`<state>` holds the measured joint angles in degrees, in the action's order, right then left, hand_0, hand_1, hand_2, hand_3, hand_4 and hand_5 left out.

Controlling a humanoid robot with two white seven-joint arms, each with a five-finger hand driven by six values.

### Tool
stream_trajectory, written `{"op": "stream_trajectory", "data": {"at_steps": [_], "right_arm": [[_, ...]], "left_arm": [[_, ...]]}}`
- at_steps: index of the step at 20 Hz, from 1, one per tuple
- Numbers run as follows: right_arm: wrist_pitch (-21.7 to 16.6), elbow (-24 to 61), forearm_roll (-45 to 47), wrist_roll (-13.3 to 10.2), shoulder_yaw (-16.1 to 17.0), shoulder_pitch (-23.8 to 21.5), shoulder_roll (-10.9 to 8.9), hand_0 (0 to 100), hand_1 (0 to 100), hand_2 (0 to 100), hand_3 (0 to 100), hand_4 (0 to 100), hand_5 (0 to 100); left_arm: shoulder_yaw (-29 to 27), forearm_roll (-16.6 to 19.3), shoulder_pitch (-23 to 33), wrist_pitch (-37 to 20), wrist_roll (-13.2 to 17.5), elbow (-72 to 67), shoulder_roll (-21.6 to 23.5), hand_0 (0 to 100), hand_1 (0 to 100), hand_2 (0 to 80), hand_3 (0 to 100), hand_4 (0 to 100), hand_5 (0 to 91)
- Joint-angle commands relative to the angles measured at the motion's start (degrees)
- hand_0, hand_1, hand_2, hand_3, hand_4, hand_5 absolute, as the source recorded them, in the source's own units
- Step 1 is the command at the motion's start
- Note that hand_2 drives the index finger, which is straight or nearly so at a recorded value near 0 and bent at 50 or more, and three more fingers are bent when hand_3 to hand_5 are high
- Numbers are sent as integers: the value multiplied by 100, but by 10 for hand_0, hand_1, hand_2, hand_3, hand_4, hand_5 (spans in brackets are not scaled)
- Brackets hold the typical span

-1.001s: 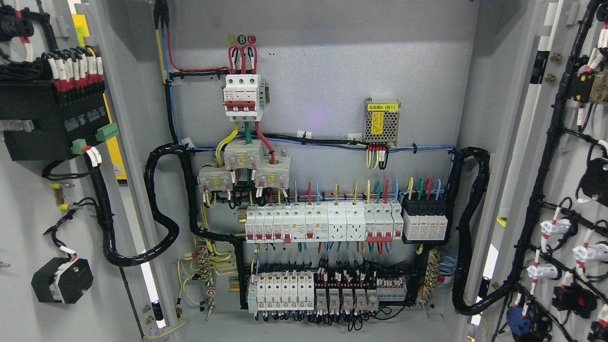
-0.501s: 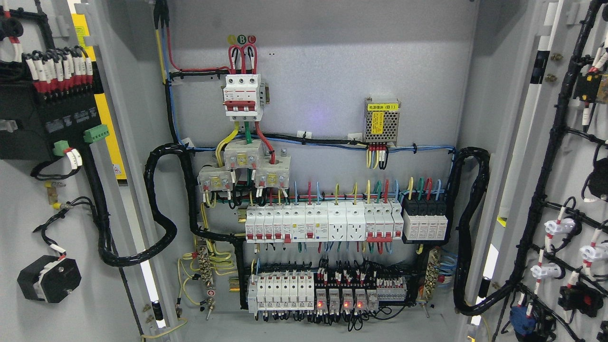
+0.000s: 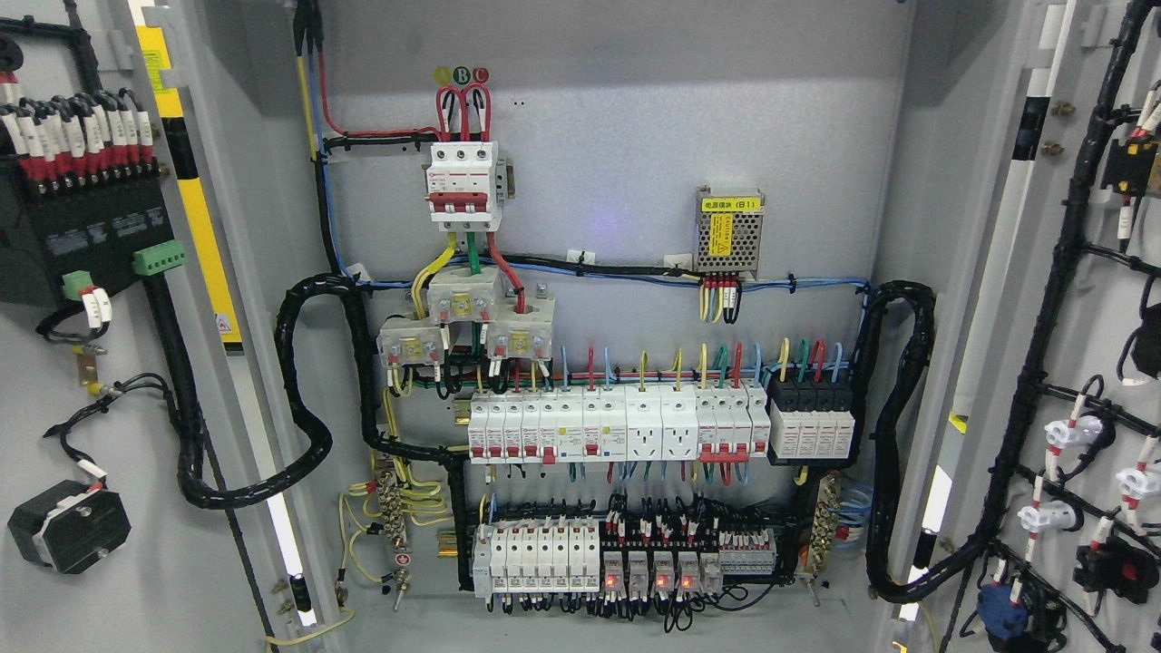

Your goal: Open door with both hands

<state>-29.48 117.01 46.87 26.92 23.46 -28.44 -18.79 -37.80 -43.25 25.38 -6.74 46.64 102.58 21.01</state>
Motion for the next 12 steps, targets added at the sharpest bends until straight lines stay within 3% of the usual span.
{"op": "stream_trajectory", "data": {"at_steps": [1, 12], "right_arm": [[4, -82, 15, -12, 220, -3, 16, 214, 108, 0, 0, 0, 0], [12, -152, 6, -12, 334, -12, 16, 214, 109, 0, 0, 0, 0]], "left_arm": [[-166, -175, -226, 41, -6, -774, 641, 75, 120, 81, 155, 57, 0], [-254, -263, -446, 50, 345, -1319, 966, 72, 143, 99, 221, 88, 0]]}}
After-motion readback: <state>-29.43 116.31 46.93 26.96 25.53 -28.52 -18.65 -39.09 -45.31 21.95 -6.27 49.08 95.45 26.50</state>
